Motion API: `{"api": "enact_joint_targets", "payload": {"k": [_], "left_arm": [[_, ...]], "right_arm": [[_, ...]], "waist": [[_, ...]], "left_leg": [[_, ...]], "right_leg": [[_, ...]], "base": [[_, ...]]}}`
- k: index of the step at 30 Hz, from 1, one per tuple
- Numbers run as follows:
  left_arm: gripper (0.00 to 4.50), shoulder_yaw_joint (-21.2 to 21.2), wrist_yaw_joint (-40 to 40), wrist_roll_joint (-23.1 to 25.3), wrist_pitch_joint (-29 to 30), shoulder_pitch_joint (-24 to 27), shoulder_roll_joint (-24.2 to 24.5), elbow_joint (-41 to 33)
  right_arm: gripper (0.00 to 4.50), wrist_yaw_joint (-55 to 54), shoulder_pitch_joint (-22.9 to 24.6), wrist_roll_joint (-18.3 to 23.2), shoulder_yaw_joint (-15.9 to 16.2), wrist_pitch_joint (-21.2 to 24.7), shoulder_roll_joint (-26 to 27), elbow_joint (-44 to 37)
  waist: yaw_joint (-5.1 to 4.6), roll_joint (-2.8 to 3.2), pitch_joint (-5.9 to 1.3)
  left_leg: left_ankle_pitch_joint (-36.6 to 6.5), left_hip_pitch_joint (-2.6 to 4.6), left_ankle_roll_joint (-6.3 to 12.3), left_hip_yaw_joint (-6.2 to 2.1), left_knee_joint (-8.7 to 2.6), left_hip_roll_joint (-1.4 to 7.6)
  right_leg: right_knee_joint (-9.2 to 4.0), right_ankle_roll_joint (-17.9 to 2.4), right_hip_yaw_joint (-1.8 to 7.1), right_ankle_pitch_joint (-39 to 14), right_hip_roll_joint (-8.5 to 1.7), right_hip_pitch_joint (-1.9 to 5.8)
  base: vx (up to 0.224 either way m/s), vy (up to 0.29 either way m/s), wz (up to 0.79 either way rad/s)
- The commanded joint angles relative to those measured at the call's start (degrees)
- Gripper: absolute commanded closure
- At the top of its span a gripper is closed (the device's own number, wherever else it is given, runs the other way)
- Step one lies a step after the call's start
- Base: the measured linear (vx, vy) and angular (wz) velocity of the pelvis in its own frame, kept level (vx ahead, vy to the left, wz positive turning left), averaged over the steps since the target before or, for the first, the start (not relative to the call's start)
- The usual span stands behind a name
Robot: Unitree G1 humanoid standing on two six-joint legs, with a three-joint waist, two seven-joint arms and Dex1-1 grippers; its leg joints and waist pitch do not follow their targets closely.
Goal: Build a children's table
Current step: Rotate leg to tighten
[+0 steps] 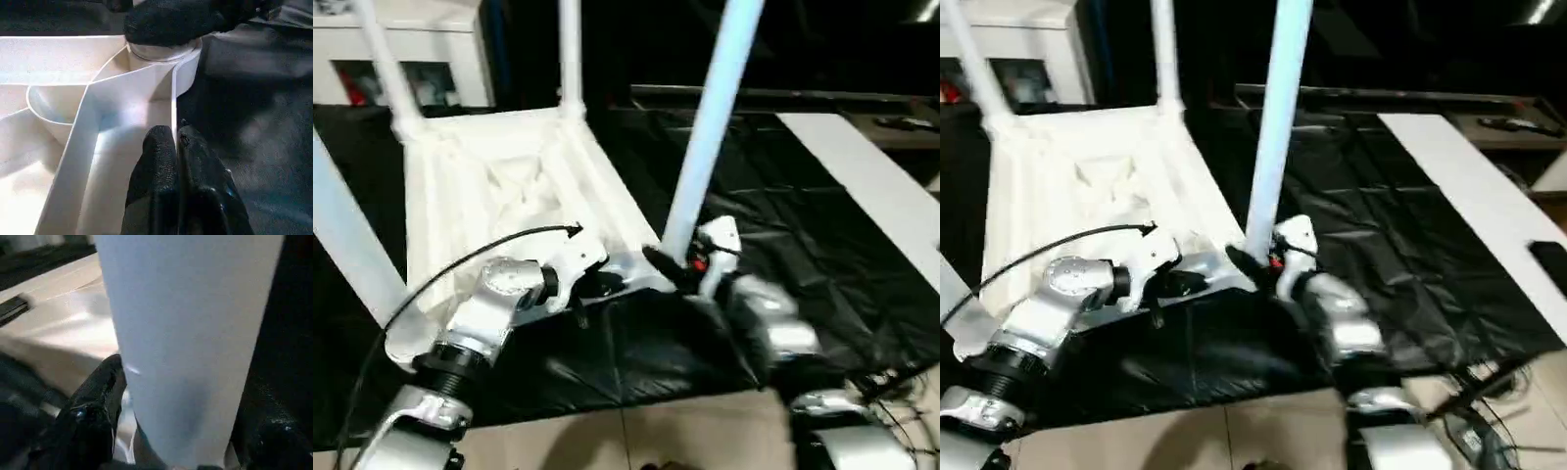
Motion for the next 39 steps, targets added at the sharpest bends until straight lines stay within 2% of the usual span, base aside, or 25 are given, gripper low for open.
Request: {"api": "enact_joint_targets", "payload": {"k": [1,2,3,4,5,6,11,14,15,16,19,21,25,32,35,38,39], "left_arm": [[4.50,-1.9,-4.7,-3.7,-3.7,0.4,-0.7,-0.4],[4.50,-2.0,-5.7,-3.7,-4.3,0.5,-0.1,-0.3],[4.50,-2.0,-7.7,-4.0,-4.6,0.6,1.2,-0.1],[4.50,-1.9,-8.3,-4.0,-4.7,0.6,1.5,0.0],[4.50,-1.9,-9.5,-4.0,-5.2,0.6,2.4,0.3],[4.50,-1.9,-11.2,-4.1,-5.7,0.5,3.5,0.8],[4.50,-1.7,-14.1,-4.5,-6.6,0.2,5.2,2.0],[4.50,-1.9,-17.2,-5.1,-7.4,-0.5,6.7,2.9],[4.50,-1.9,-17.5,-5.2,-7.6,-0.7,6.9,3.1],[4.50,-1.9,-17.9,-5.2,-7.9,-0.9,7.2,3.3],[4.50,-2.1,-19.1,-5.4,-8.4,-1.2,7.7,3.8],[4.50,-2.2,-19.5,-5.2,-8.8,-1.4,7.9,4.1],[4.50,-2.0,-20.3,-5.2,-9.0,-1.7,8.1,4.8],[4.50,-1.8,-18.6,-4.9,-8.9,-1.9,7.7,5.5],[4.50,-1.0,-14.1,-4.1,-7.8,-1.9,6.2,5.1],[4.50,-0.4,-10.0,-3.4,-6.9,-1.9,4.6,4.6],[4.50,-0.5,-6.3,-2.6,-6.0,-1.3,2.5,3.0]], "right_arm": [[1.50,7.1,-0.4,-0.1,3.1,0.9,-0.2,-1.1],[1.50,8.7,-0.4,0.2,3.3,1.0,-1.0,-1.3],[1.50,13.1,-0.4,1.3,4.1,2.0,-2.7,-2.3],[1.50,14.3,-0.4,1.6,4.3,2.3,-3.1,-2.6],[1.50,17.0,-0.4,1.8,5.0,2.5,-4.3,-3.1],[1.50,19.8,-0.6,1.4,5.9,2.1,-5.8,-3.2],[1.50,25.8,-1.0,0.6,7.4,2.0,-8.4,-3.4],[1.50,31.6,-2.0,0.2,8.8,2.9,-9.7,-2.8],[1.66,32.1,-2.3,0.1,9.0,2.9,-9.8,-2.5],[1.84,32.8,-2.6,0.2,9.2,3.1,-9.9,-2.3],[1.87,34.5,-3.3,0.8,10.0,3.7,-10.2,-2.1],[2.20,35.2,-3.5,1.0,10.3,3.9,-10.4,-1.9],[2.38,37.3,-3.8,0.7,10.9,4.6,-10.7,-1.7],[2.43,37.7,-2.1,0.7,11.4,5.9,-10.2,-2.7],[2.43,34.2,0.4,1.2,10.9,6.5,-9.0,-4.5],[2.44,30.3,2.0,1.6,9.9,6.8,-7.6,-5.3],[2.45,22.2,3.3,1.1,8.3,5.5,-4.9,-4.4]], "waist": [[0.30,0.54,-3.30],[0.51,0.52,-3.33],[0.75,0.79,-3.33],[0.91,0.69,-3.37],[0.81,0.65,-3.40],[0.90,0.67,-3.40],[1.03,0.68,-3.34],[1.38,0.43,-3.24],[1.46,0.48,-3.24],[1.50,0.29,-3.22],[1.77,0.27,-3.33],[1.84,0.17,-3.35],[1.92,0.08,-3.37],[1.95,-0.03,-3.39],[2.13,0.00,-3.31],[2.25,-0.05,-3.09],[2.15,-0.02,-3.02]], "left_leg": [[-13.9,-0.68,3.88,1.32,-3.12,-0.78],[-13.1,-0.74,4.03,1.38,-3.12,-0.75],[-12.7,-0.36,4.00,1.50,-3.12,-0.56],[-12.7,-0.26,4.14,1.52,-3.12,-0.59],[-11.8,-0.82,4.27,1.43,-3.19,-0.55],[-11.5,-0.77,4.12,1.41,-3.21,-0.45],[-12.6,-0.68,3.68,1.40,-3.23,-0.43],[-12.7,-0.65,3.77,1.56,-3.14,-0.39],[-12.5,-0.73,3.61,1.56,-3.18,-0.34],[-12.4,-0.66,3.55,1.62,-3.13,-0.33],[-11.6,-0.63,3.38,1.66,-3.05,-0.33],[-11.0,-0.63,3.47,1.73,-3.04,-0.28],[-10.7,-0.65,3.34,1.79,-2.98,-0.31],[-10.1,-0.72,3.39,1.79,-2.93,-0.33],[-10.4,-0.53,3.38,1.85,-2.95,-0.28],[-12.4,-0.38,2.78,1.74,-3.06,-0.40],[-13.2,-0.38,2.30,1.66,-3.15,-0.42]], "right_leg": [[-4.68,-9.7,2.42,-20.5,-3.26,3.04],[-4.50,-10.2,2.45,-19.2,-3.21,3.10],[-4.36,-10.9,2.50,-17.5,-3.16,2.81],[-4.34,-11.2,2.42,-16.8,-3.02,3.03],[-3.87,-11.6,2.43,-15.3,-3.03,3.38],[-3.81,-11.7,2.39,-14.8,-3.11,3.37],[-3.83,-11.7,2.40,-16.1,-3.26,3.37],[-3.96,-11.0,2.39,-18.0,-3.24,3.38],[-3.89,-10.8,2.36,-18.3,-3.25,3.41],[-3.96,-10.7,2.35,-18.5,-3.23,3.30],[-3.81,-10.7,2.37,-18.1,-3.25,3.36],[-3.65,-11.0,2.35,-16.9,-3.20,3.32],[-3.53,-11.2,2.37,-16.5,-3.23,3.36],[-3.50,-10.8,2.35,-16.6,-3.23,3.40],[-3.66,-10.5,2.44,-17.1,-3.26,3.22],[-4.19,-9.3,2.42,-21.4,-3.37,2.96],[-4.42,-8.6,2.40,-23.3,-3.38,2.85]], "base": [[0.000,0.000,0.00],[0.000,0.000,0.00],[0.000,0.000,0.00],[0.000,0.000,0.00],[0.000,0.000,0.00],[0.000,0.000,0.00],[0.000,0.000,0.00],[0.000,0.000,0.00],[0.000,0.000,0.00],[0.000,0.000,0.00],[0.000,0.000,0.00],[0.000,0.000,0.00],[0.000,0.000,0.00],[0.000,0.000,0.00],[0.000,0.000,0.00],[0.000,0.000,0.00],[0.000,0.000,0.00]]}}
